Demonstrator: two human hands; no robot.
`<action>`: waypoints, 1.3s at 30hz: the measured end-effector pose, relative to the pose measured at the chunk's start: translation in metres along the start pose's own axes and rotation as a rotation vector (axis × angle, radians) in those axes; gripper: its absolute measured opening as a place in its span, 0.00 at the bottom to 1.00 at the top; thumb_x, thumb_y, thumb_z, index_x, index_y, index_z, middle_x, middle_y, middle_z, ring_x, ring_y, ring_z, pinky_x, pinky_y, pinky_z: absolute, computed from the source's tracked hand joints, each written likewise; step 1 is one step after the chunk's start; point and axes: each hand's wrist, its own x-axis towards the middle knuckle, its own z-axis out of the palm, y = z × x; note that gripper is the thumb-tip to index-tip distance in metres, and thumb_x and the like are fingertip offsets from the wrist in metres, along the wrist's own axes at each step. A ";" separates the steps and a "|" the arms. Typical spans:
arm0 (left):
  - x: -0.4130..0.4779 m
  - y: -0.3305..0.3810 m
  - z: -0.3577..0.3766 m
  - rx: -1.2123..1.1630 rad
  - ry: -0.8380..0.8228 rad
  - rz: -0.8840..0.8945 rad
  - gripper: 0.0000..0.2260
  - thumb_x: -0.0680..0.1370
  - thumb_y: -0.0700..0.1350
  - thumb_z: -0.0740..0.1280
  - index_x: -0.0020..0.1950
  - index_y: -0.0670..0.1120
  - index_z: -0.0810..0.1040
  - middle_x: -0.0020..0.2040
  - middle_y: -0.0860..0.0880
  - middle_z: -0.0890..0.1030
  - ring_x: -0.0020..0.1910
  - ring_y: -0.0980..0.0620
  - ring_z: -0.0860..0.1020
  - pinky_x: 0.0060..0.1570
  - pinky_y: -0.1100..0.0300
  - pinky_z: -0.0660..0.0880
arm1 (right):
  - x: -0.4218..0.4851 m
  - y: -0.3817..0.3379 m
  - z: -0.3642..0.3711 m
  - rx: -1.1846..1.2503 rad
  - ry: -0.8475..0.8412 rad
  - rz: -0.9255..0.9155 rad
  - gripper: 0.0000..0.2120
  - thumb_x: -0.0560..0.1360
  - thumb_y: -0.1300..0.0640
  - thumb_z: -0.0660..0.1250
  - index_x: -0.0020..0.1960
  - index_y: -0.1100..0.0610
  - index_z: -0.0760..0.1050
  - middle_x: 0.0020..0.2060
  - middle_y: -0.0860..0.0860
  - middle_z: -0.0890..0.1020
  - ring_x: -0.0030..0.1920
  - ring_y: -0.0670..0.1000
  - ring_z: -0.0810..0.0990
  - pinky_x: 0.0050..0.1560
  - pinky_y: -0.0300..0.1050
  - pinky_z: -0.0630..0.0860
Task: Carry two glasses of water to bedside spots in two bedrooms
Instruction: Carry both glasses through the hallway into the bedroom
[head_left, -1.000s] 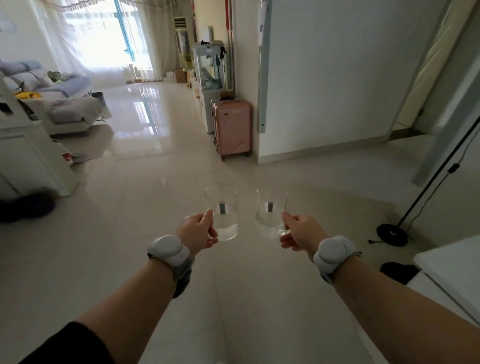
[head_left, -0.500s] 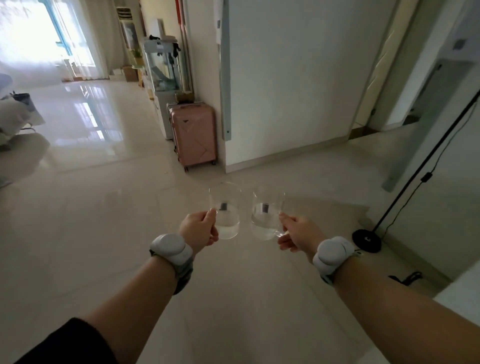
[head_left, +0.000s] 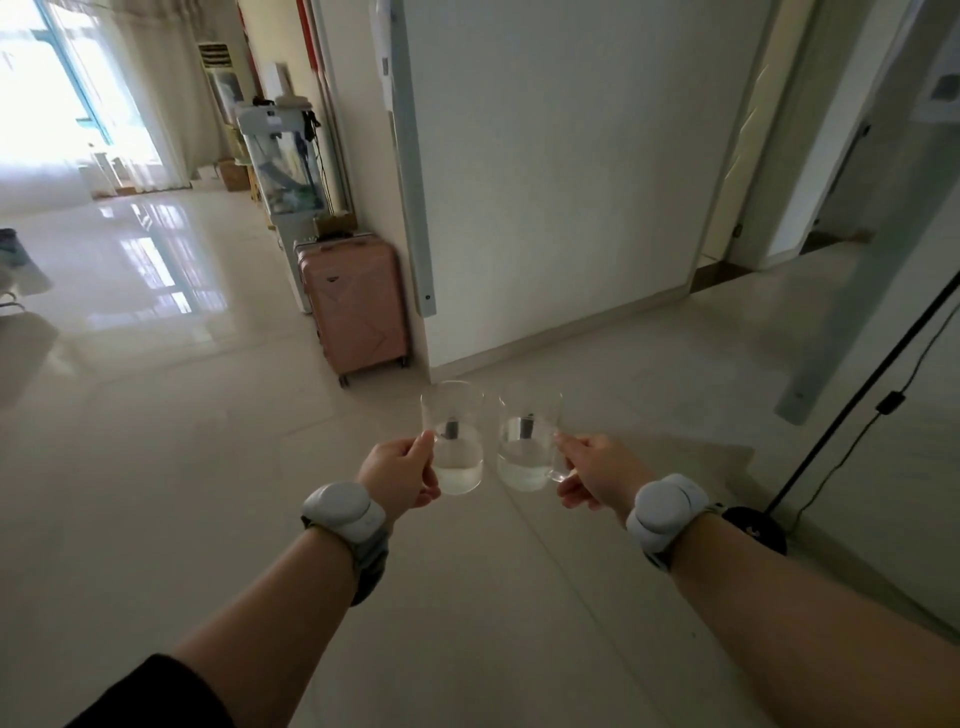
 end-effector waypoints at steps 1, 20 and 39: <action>0.014 0.007 0.008 -0.009 0.005 -0.004 0.17 0.77 0.53 0.60 0.33 0.46 0.75 0.20 0.52 0.77 0.33 0.47 0.80 0.30 0.59 0.75 | 0.016 -0.004 -0.007 0.003 -0.004 -0.005 0.19 0.76 0.43 0.59 0.34 0.56 0.71 0.22 0.51 0.81 0.22 0.50 0.79 0.19 0.34 0.64; 0.336 0.099 0.097 0.018 -0.161 0.078 0.19 0.77 0.52 0.60 0.28 0.47 0.73 0.19 0.53 0.75 0.34 0.45 0.79 0.38 0.54 0.77 | 0.316 -0.069 -0.070 0.097 0.169 0.103 0.19 0.77 0.45 0.59 0.32 0.55 0.70 0.25 0.53 0.80 0.24 0.52 0.78 0.25 0.38 0.66; 0.595 0.221 0.286 0.046 -0.283 0.060 0.19 0.78 0.51 0.60 0.28 0.45 0.72 0.20 0.52 0.76 0.34 0.46 0.78 0.33 0.58 0.76 | 0.567 -0.073 -0.232 0.114 0.261 0.147 0.19 0.77 0.45 0.58 0.33 0.56 0.69 0.28 0.56 0.81 0.26 0.53 0.78 0.27 0.39 0.67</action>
